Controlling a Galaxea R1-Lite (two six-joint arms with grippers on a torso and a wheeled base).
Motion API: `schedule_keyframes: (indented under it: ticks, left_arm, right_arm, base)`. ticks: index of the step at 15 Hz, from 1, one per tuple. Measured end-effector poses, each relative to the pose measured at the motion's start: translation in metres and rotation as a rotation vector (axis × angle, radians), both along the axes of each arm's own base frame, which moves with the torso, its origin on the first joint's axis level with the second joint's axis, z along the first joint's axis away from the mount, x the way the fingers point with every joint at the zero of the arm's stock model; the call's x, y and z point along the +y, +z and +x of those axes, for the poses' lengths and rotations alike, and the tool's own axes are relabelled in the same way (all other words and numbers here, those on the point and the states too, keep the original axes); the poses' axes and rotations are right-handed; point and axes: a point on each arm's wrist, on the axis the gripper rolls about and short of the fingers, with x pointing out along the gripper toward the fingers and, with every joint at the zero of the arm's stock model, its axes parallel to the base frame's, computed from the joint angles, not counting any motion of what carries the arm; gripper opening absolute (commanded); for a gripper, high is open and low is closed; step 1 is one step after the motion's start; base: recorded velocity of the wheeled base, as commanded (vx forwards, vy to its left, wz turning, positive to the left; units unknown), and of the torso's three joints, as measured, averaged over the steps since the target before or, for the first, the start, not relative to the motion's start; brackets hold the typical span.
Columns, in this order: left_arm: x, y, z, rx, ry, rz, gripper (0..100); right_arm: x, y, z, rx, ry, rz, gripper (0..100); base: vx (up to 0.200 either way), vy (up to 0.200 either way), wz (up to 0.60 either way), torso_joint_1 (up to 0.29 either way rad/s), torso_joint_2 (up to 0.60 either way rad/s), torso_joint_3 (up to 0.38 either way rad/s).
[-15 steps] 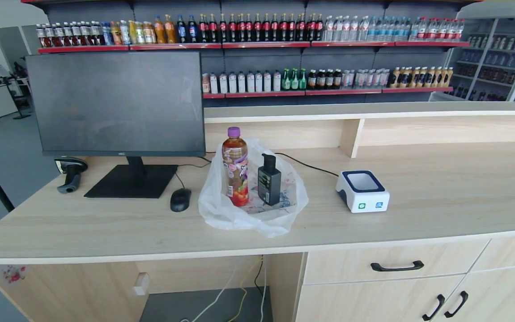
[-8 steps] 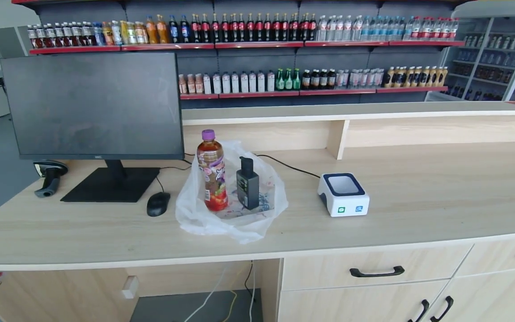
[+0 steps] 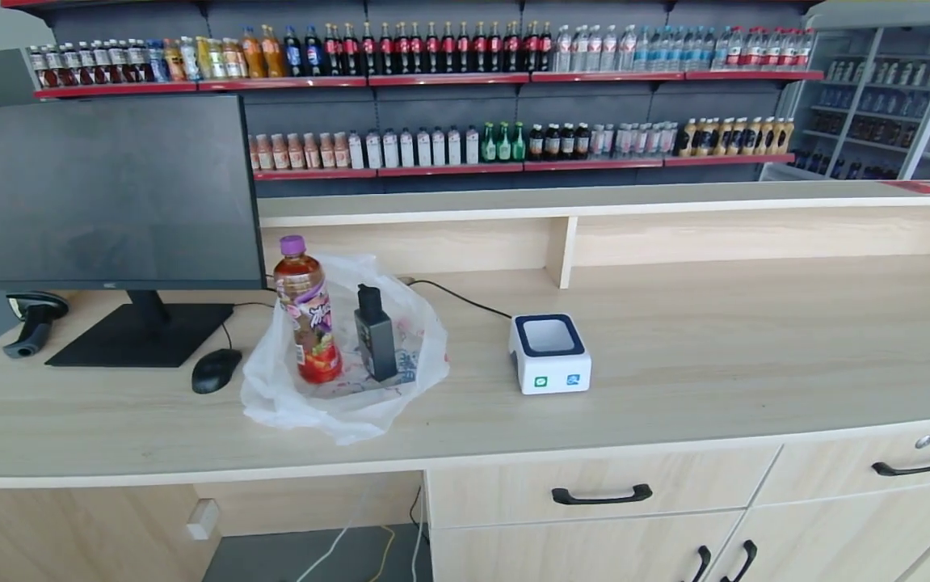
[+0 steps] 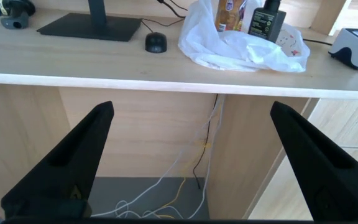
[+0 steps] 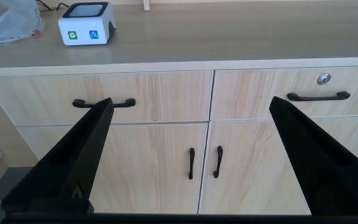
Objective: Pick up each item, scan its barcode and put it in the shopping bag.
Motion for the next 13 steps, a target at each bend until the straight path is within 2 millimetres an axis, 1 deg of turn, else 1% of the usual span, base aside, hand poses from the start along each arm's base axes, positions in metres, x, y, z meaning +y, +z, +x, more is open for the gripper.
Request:
schedule_keyframes:
  ticks: [3,13]
  left_arm:
    - [0.0,0.0,0.0,0.0,0.001,-0.001,100]
    - [0.0,0.0,0.0,0.0,0.0,0.0,100]
  right_arm:
    - [0.0,0.0,0.0,0.0,0.0,-0.002,100]
    - [0.0,0.0,0.0,0.0,0.0,-0.001,100]
  base:
    - [0.0,-0.2,0.0,0.006,0.0,-0.001]
    - [0.0,0.0,0.0,0.0,0.0,0.0]
